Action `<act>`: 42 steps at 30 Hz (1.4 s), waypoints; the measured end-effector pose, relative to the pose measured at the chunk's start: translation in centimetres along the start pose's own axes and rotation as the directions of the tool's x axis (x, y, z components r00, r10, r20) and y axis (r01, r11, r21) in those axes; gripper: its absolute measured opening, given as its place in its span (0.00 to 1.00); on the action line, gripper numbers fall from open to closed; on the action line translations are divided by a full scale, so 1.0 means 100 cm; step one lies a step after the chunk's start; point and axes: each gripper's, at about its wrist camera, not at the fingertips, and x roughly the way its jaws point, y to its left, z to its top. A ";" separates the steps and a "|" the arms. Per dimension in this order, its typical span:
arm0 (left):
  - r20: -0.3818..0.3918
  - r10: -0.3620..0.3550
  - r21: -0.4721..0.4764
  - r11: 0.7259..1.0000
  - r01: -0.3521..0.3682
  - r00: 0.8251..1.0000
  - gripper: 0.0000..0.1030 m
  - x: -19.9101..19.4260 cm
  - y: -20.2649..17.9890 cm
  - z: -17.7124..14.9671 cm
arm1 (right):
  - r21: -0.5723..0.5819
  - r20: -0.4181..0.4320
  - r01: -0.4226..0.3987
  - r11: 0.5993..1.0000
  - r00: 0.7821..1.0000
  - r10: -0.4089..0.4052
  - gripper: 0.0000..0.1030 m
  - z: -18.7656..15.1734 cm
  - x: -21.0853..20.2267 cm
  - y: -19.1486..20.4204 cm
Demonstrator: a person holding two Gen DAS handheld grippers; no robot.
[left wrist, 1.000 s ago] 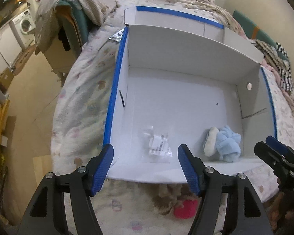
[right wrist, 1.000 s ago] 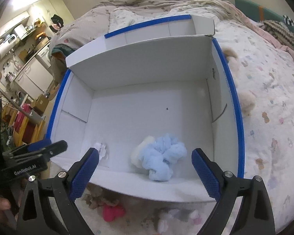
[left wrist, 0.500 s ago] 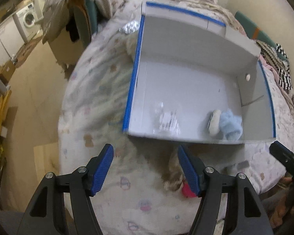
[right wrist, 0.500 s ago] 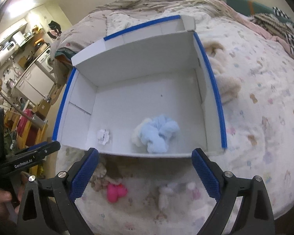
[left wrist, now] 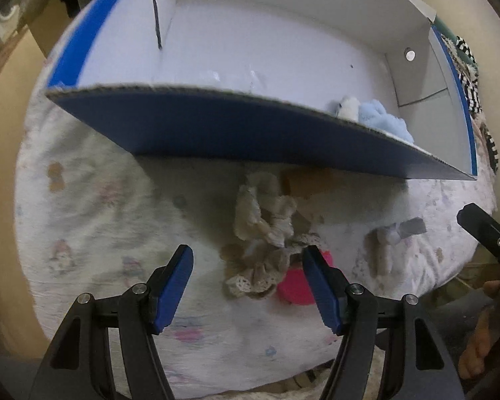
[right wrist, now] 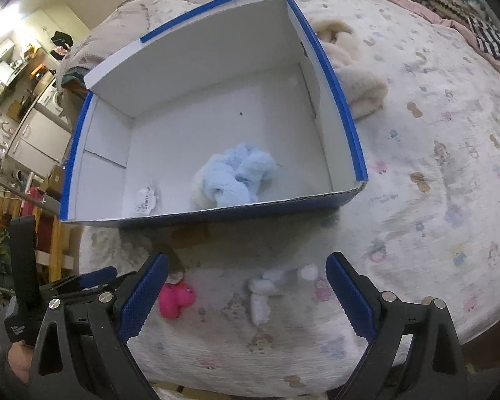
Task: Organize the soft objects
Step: 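Withdraw both tools and lower the left tool onto the lace scrunchie, then grasp the lace scrunchie with the left tool while the right tool grasps the white sock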
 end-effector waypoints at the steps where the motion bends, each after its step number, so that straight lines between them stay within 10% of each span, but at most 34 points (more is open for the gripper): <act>1: -0.006 -0.006 0.001 1.000 0.006 1.000 0.63 0.001 -0.001 -0.001 | -0.001 -0.002 0.006 1.000 1.000 -0.006 0.98 -0.001 0.001 0.000; 10: -0.130 -0.075 -0.001 0.997 0.075 0.989 0.14 0.024 -0.003 -0.008 | -0.002 -0.023 0.013 1.000 1.000 -0.013 0.98 -0.003 0.005 -0.004; 21: 0.037 0.014 0.048 0.999 -0.016 0.999 0.11 -0.030 0.015 -0.020 | -0.004 -0.038 0.020 1.000 0.999 -0.020 0.98 -0.003 0.009 -0.006; 29: 0.223 0.076 -0.067 0.996 -0.063 0.972 0.11 -0.075 0.052 -0.016 | 0.024 -0.076 0.037 0.999 0.997 -0.036 0.98 -0.004 0.020 -0.013; 37: 0.231 0.129 -0.058 0.991 -0.118 0.964 0.11 -0.071 0.050 -0.010 | 0.062 -0.170 0.026 0.998 0.985 -0.015 0.98 -0.008 0.055 -0.022; 39: 0.229 0.126 -0.054 0.992 -0.117 0.965 0.11 -0.071 0.051 -0.010 | 0.066 -0.209 0.038 0.997 0.978 -0.024 0.92 -0.010 0.067 -0.024; 42: 0.228 0.125 -0.053 0.992 -0.116 0.965 0.11 -0.070 0.049 -0.011 | 0.031 -0.232 0.046 0.998 0.972 -0.038 0.53 -0.010 0.077 -0.020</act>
